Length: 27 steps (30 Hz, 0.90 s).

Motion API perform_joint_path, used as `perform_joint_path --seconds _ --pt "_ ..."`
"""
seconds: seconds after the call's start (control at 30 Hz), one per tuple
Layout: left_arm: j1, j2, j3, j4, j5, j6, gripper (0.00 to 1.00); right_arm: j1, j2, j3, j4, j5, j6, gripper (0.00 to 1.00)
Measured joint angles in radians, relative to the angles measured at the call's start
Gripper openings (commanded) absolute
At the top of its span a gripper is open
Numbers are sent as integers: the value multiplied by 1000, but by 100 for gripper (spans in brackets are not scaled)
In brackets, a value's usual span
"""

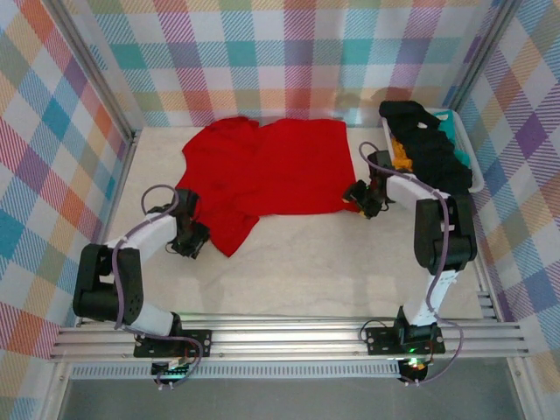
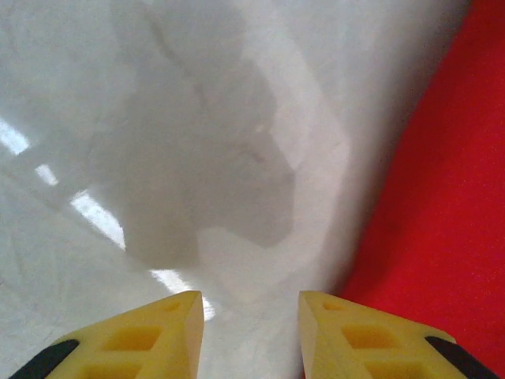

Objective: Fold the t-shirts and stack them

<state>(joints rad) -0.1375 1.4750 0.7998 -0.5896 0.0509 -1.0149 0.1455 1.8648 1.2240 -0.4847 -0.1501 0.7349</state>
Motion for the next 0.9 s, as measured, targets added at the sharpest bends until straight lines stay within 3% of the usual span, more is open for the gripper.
perform_joint_path --seconds 0.13,0.23,0.3,0.37,0.4,0.67,0.73,0.9 --pt "-53 40 -6 73 1 -46 37 -14 16 4 0 21 16 55" --pt "-76 84 19 68 -17 -71 31 -15 53 41 -2 27 28 49" --pt "-84 109 48 27 -34 -80 20 -15 83 71 -3 27 44 48" --pt "-88 121 61 -12 -55 -92 2 -15 83 61 -2 32 67 48" --pt "-90 121 63 -26 -64 -95 0 -15 69 41 3 38 80 49" --pt "-103 113 62 -27 -95 -89 0 -13 -61 -86 29 53 216 46" --pt "-104 105 55 -13 -97 -84 0 -6 -55 -90 54 41 262 39" --pt "-104 74 52 83 -111 -56 0 0 -24 -94 96 28 375 0"
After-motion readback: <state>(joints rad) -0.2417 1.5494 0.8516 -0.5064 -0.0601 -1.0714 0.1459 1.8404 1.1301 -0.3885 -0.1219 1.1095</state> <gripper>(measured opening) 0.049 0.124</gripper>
